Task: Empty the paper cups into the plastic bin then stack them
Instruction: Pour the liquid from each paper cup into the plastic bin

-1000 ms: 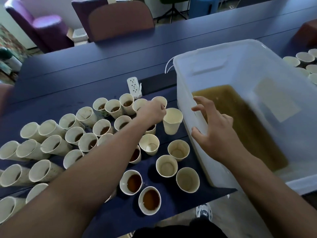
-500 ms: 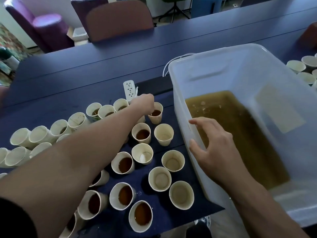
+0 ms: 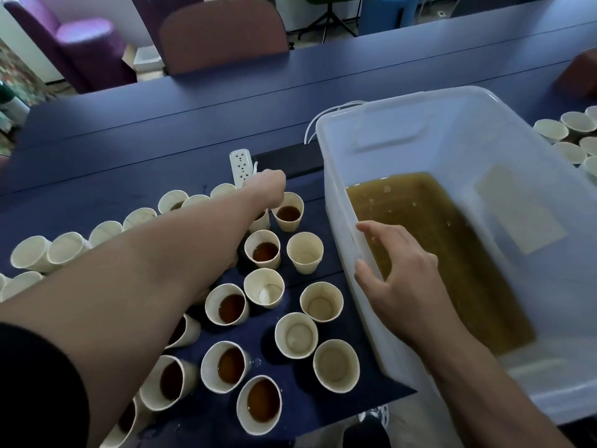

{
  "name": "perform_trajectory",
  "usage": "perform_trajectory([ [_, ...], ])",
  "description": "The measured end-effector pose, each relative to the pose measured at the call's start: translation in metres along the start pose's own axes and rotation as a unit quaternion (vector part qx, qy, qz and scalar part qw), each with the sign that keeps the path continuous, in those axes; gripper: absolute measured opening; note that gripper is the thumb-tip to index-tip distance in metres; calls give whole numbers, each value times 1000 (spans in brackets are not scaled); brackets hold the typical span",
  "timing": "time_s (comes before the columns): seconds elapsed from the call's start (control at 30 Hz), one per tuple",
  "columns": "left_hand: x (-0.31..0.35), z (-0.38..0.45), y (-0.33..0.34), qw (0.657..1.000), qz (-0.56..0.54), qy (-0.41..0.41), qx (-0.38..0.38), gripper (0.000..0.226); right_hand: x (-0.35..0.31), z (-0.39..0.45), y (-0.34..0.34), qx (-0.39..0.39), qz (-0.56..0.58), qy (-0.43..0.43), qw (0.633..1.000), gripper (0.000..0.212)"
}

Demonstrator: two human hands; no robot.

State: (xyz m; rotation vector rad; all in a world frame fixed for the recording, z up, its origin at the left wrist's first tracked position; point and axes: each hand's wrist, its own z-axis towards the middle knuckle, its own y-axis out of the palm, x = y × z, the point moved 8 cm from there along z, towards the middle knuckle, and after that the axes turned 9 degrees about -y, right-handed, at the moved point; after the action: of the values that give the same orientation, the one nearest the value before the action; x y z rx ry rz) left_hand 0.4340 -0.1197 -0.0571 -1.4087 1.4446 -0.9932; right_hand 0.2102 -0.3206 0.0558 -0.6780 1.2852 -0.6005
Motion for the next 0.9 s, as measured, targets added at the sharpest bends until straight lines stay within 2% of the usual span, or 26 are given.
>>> perform_trajectory([
  [0.07,1,-5,-6,1000,-7,3,7,26,0,0,0,-2,-1,1,1000,46],
  [0.2,-3,-18,-24,1000,-19,3,23,9,1,0,1,5,-4,-3,1000,46],
  [0.5,-36,-73,-94,992,-102,-21,64,14,-6,1,1,18,-37,-9,999,46],
  [0.67,-40,-134,-149,980,-185,-9,78,25,-33,0,-3,22,-46,-60,997,49],
  [0.73,-36,-164,-163,973,-214,5,84,26,-44,2,-3,15,-28,-71,997,55],
  [0.83,-27,-198,-172,959,-272,33,73,26,-54,4,2,-16,26,-48,998,78],
  [0.9,-18,-215,-171,951,-298,47,62,26,-60,4,3,-8,87,-46,995,90],
])
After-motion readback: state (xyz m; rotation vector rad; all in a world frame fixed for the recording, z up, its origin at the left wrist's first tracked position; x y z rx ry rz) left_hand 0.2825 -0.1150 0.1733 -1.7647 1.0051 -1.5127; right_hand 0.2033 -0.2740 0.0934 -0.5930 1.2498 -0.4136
